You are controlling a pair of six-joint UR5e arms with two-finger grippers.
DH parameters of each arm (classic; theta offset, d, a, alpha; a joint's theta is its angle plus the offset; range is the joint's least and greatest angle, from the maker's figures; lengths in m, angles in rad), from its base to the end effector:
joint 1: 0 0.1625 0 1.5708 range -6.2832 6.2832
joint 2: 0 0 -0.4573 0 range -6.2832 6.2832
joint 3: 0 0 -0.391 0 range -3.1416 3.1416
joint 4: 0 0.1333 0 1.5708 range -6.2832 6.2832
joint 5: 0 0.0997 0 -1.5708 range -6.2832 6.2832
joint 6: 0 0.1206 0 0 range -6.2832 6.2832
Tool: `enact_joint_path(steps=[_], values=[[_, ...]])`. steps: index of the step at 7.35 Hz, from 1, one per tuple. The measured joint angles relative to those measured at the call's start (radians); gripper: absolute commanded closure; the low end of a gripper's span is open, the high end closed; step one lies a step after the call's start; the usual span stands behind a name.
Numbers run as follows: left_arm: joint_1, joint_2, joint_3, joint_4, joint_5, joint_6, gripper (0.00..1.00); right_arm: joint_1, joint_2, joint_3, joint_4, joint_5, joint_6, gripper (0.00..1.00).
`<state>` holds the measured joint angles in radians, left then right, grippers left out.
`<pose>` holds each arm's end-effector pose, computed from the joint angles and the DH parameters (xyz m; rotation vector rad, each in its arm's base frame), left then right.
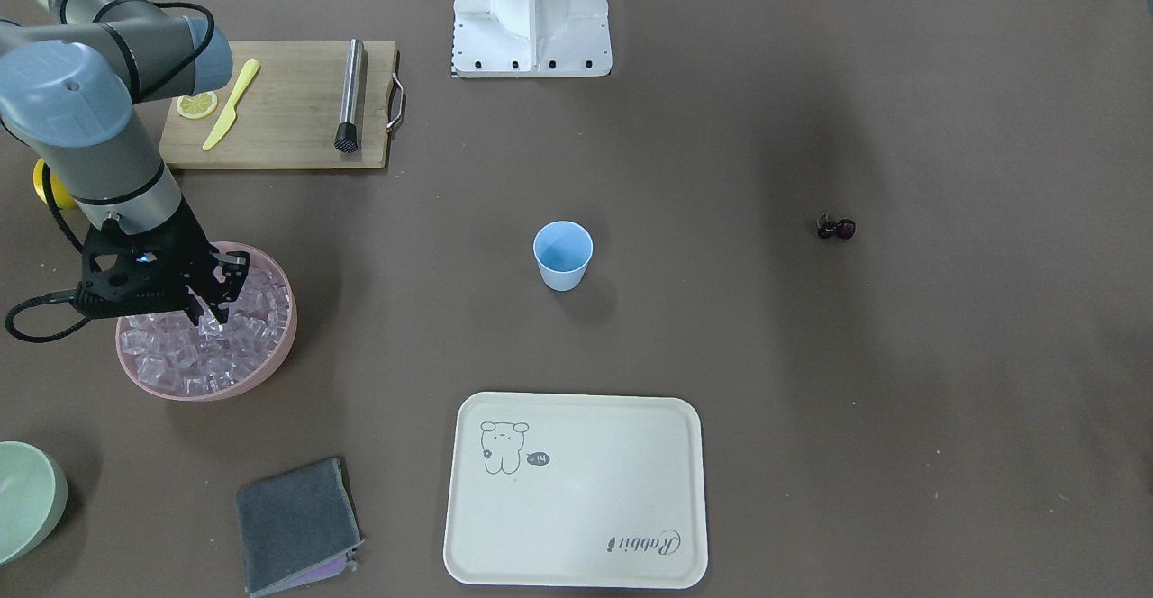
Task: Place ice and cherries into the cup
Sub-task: 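Carry the ice cube with the right gripper over the light-blue cup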
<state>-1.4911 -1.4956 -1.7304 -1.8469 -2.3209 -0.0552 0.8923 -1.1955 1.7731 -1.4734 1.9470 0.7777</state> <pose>-0.0127 -0.4822 0.6329 0.2927 0.7635 0.1583 -0.3344 -0.5565 0.3997 0.2569 -0.7133 -0.0325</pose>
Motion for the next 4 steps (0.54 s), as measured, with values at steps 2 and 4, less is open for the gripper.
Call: enact_joint_path(steps=[2, 4], values=[[0.0, 0.0, 0.001, 0.0, 0.0, 0.0, 0.02, -0.007, 0.165, 0.031, -0.144, 0.036, 0.027, 1.0], [0.0, -0.001, 0.001, 0.0, 0.001, 0.0, 0.02, -0.087, 0.362, -0.021, -0.196, 0.026, 0.132, 1.0]])
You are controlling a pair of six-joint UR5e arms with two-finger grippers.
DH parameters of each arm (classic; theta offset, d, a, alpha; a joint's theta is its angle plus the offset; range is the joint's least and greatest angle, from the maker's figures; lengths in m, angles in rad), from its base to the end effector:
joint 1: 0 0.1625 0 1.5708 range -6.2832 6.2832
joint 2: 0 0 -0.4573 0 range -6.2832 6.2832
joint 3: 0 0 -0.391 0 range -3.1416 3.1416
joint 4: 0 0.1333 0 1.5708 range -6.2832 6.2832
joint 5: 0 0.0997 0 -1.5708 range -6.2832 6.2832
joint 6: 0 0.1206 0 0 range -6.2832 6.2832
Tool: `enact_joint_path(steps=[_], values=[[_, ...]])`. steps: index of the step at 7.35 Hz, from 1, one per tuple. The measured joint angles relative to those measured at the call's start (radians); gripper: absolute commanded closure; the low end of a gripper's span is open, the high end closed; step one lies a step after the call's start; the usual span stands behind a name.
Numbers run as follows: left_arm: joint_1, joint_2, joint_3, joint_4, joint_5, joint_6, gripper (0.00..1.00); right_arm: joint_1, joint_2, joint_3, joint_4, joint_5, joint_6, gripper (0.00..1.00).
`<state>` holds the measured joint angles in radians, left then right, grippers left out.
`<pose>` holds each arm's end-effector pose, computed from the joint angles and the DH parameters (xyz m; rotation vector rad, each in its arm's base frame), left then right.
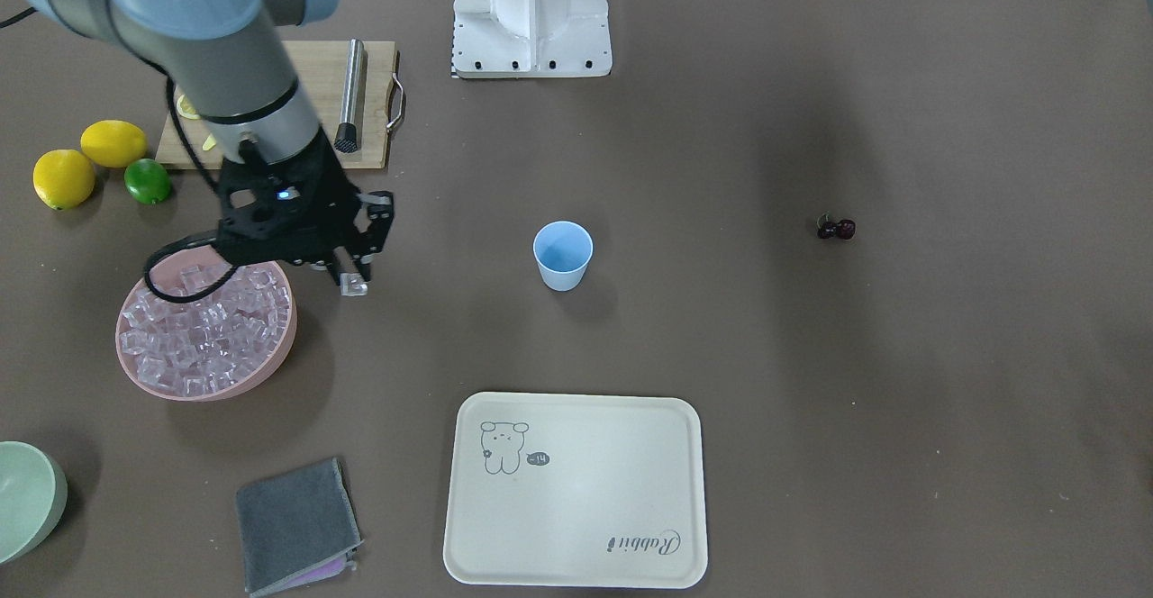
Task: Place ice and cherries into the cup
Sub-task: 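Carry the ice cube with the right gripper over the light-blue cup, then open the right gripper to drop the ice cube into the cup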
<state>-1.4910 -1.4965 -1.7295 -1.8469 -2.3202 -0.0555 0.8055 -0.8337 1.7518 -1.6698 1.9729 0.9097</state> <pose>-0.0127 -0.4826 0.6330 0.2926 0.7629 0.1580 -0.4187 -0.5601 0.1934 0.2586 -0.8530 -0.0299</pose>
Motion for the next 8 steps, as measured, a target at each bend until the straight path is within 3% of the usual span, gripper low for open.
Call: enact_joint_path(steps=[2, 4, 6, 8], values=[[0.0, -0.002, 0.0, -0.003, -0.001, -0.001, 0.02, -0.137, 0.143, -0.142, 0.037, -0.126, 0.074, 1.0], [0.001, -0.004, 0.017, -0.034, 0.0, -0.002, 0.02, -0.225, 0.197, -0.299, 0.193, -0.205, 0.107, 1.0], [0.0, -0.006, 0.027, -0.05, 0.0, -0.001, 0.02, -0.267, 0.211, -0.35, 0.244, -0.226, 0.123, 1.0], [0.0, -0.002, 0.028, -0.052, -0.002, -0.001, 0.02, -0.288, 0.211, -0.337, 0.23, -0.226, 0.125, 1.0]])
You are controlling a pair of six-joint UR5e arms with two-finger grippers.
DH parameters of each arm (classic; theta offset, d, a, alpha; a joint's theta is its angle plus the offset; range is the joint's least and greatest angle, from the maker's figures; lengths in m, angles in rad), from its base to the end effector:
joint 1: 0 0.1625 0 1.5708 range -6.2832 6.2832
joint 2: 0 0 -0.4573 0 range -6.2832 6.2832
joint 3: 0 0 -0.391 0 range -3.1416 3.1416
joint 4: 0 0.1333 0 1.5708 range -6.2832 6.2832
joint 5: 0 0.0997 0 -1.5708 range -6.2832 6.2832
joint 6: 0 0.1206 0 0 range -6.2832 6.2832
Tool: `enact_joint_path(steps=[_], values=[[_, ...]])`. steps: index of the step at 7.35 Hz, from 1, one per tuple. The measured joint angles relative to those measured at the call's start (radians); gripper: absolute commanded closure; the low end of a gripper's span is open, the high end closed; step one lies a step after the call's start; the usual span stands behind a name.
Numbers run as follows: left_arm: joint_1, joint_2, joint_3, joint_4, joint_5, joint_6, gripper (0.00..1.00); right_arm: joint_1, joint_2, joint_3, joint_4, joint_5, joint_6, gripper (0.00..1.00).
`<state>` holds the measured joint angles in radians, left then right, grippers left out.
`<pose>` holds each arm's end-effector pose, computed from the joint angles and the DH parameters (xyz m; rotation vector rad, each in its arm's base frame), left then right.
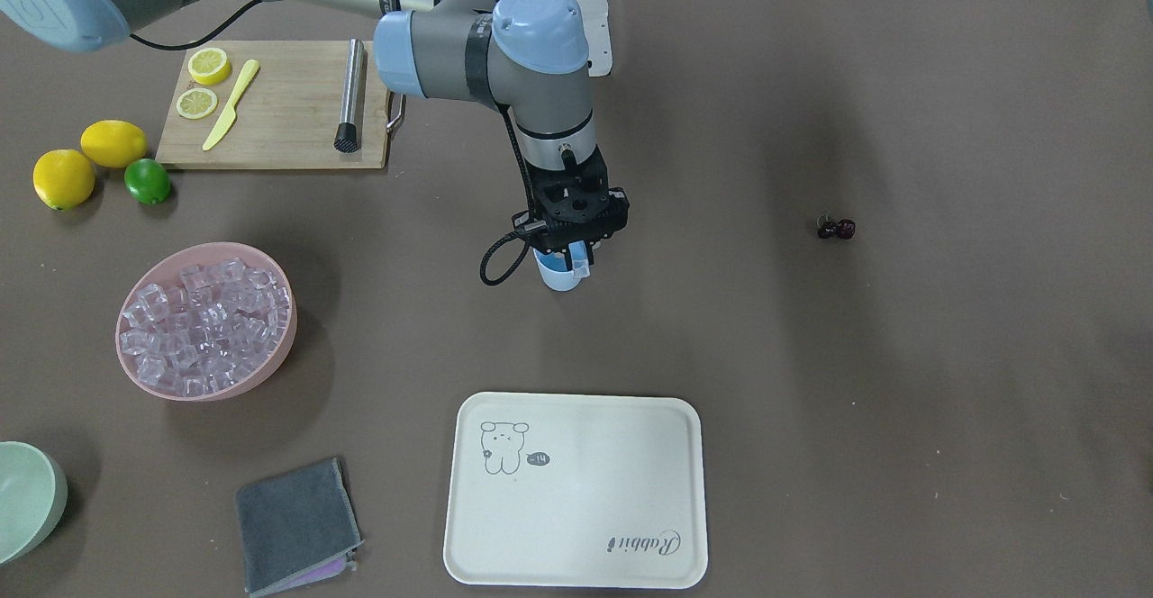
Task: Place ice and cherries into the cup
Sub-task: 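Open the right gripper to drop the ice cube into the cup, then move the right gripper back over the pink ice bowl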
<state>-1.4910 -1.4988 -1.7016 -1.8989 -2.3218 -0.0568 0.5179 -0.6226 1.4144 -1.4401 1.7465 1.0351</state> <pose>-0.0123 -0.4856 0.6397 0.3171 0.7651 0.1669 -0.6404 -0.4941 0.1432 0.3217 -0.8774 -0.0975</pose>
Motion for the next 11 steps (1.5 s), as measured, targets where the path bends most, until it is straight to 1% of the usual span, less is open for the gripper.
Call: enact_joint_path(steps=[2, 4, 6, 7, 8, 9, 10, 11], values=[[0.0, 0.002, 0.003, -0.001, -0.001, 0.0, 0.02, -0.003, 0.0, 0.067, -0.08, 0.004, 0.0, 1.0], [0.0, 0.001, 0.009, -0.003, -0.001, 0.0, 0.02, -0.005, -0.023, 0.085, -0.106, 0.002, -0.01, 1.0], [0.0, 0.0, 0.009, -0.018, -0.004, -0.001, 0.02, -0.007, -0.043, 0.086, -0.105, 0.0, -0.014, 0.39], [0.0, -0.003, 0.01, -0.023, -0.005, -0.001, 0.02, -0.008, -0.042, 0.086, -0.104, -0.001, -0.012, 0.27], [0.0, -0.007, 0.012, -0.025, -0.005, -0.001, 0.02, -0.008, -0.041, 0.085, -0.103, -0.001, -0.007, 0.22], [0.0, -0.01, 0.013, -0.026, -0.005, -0.001, 0.02, -0.009, -0.038, 0.085, -0.103, -0.001, -0.003, 0.1], [0.0, -0.011, 0.013, -0.026, -0.005, -0.001, 0.02, -0.009, -0.038, 0.085, -0.103, -0.001, 0.0, 0.05], [0.0, -0.011, 0.014, -0.026, -0.005, -0.001, 0.02, -0.005, -0.039, 0.088, -0.103, -0.001, -0.001, 0.05]])
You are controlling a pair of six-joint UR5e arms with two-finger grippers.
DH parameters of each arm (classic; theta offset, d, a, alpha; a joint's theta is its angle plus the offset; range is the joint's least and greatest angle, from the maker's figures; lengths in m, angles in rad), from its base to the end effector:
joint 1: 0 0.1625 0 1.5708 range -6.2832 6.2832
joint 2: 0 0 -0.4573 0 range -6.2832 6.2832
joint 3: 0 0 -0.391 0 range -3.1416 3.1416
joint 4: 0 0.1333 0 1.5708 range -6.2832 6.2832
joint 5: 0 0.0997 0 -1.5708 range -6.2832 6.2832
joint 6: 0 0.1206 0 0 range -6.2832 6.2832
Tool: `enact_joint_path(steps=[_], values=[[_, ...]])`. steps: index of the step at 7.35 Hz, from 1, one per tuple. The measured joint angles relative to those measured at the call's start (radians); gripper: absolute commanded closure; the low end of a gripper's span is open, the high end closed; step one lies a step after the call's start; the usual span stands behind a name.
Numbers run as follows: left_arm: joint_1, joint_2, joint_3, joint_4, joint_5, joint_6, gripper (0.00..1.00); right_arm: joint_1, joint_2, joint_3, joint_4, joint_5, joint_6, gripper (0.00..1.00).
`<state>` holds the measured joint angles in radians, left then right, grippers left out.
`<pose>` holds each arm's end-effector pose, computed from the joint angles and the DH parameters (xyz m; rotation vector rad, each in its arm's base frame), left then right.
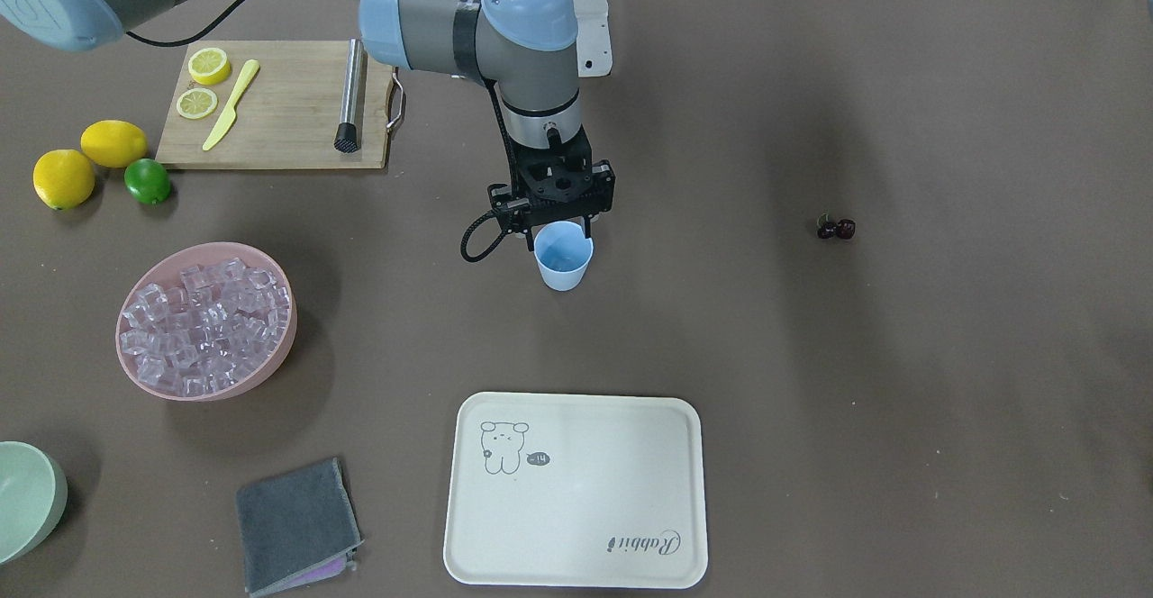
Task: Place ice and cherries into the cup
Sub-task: 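Move the right gripper back over the pink ice bowl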
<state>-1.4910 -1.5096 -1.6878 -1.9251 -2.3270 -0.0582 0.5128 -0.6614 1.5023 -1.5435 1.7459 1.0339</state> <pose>-0.0114 -0.4913 0.6378 0.3381 0.7707 0.1753 -0.6217 -0.4789 0.1526 0.2921 -0.8317 -0.0985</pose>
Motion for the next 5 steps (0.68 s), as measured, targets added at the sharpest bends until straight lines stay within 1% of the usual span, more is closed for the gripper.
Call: enact_joint_path(steps=[1, 2, 3, 4, 5], values=[[0.0, 0.0, 0.002, 0.0, 0.0, 0.0, 0.02, 0.029, -0.002, 0.014, -0.007, 0.024, -0.007, 0.05], [0.0, 0.0, 0.007, 0.0, 0.0, 0.001, 0.02, 0.098, -0.015, 0.04, -0.023, 0.097, -0.027, 0.06], [0.0, 0.002, 0.009, -0.001, 0.0, 0.001, 0.02, 0.185, -0.056, 0.071, -0.038, 0.189, -0.089, 0.06], [0.0, 0.005, 0.008, -0.001, -0.001, 0.001, 0.02, 0.254, -0.127, 0.104, -0.046, 0.245, -0.199, 0.06], [0.0, 0.009, 0.008, -0.002, -0.001, 0.001, 0.02, 0.294, -0.202, 0.117, -0.043, 0.263, -0.308, 0.07]])
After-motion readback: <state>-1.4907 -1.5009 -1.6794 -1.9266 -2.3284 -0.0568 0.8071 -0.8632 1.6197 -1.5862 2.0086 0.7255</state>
